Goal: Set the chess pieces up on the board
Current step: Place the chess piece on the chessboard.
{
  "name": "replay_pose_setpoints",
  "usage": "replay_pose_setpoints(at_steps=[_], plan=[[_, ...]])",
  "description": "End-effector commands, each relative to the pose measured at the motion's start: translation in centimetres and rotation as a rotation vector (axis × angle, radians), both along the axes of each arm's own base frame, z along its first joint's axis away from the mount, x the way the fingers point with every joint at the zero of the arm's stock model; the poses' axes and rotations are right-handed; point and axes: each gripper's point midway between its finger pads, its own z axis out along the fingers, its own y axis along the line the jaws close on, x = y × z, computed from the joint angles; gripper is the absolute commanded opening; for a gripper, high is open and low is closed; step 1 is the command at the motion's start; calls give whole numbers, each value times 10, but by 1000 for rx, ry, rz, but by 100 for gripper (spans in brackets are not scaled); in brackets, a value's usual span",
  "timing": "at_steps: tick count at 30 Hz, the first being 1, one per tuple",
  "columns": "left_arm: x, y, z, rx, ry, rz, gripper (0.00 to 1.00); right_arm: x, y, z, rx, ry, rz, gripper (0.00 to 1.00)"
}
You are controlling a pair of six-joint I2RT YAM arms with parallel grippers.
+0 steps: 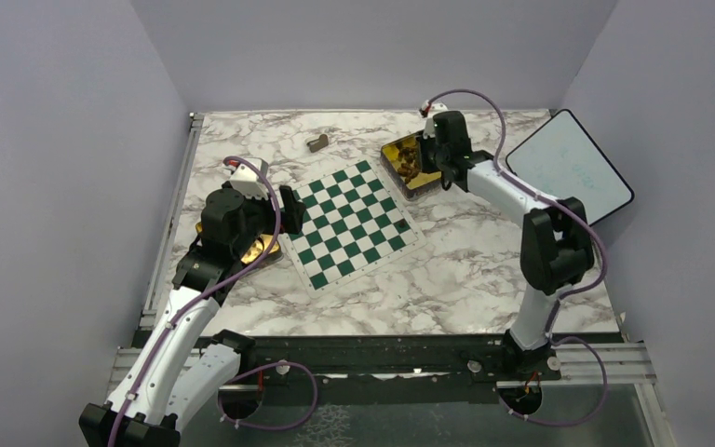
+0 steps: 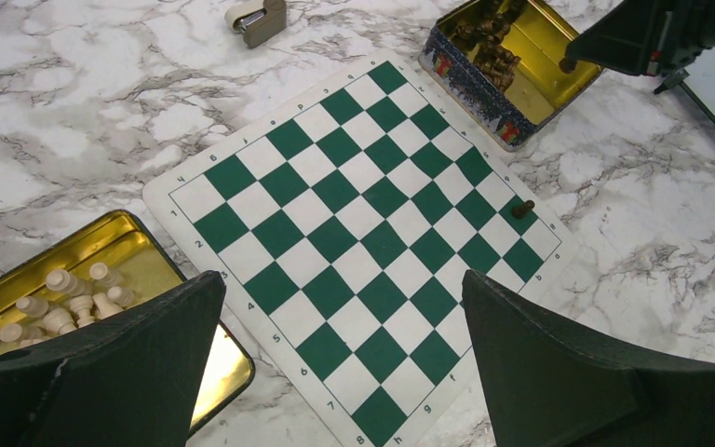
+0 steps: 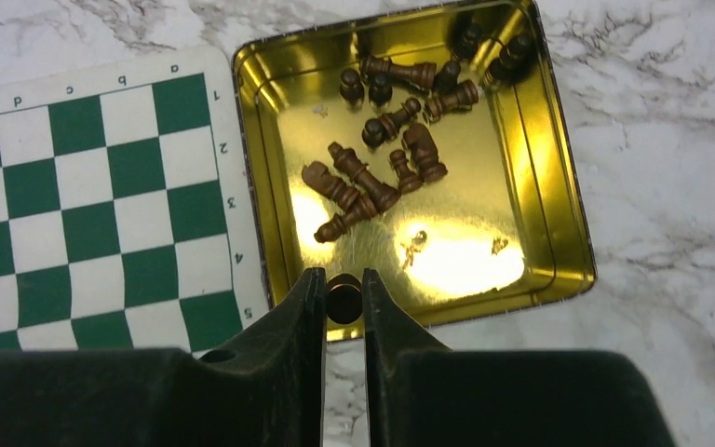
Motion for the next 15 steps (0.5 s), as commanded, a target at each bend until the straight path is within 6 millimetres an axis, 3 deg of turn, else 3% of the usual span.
replay_pose_setpoints(at_steps=[1, 15], plan=[[-1, 1, -2, 0, -1, 8, 99, -27, 3, 27, 95, -30, -18, 14], [-1, 0, -1, -4, -3, 2, 99, -128, 28, -11, 89, 7, 0, 14]])
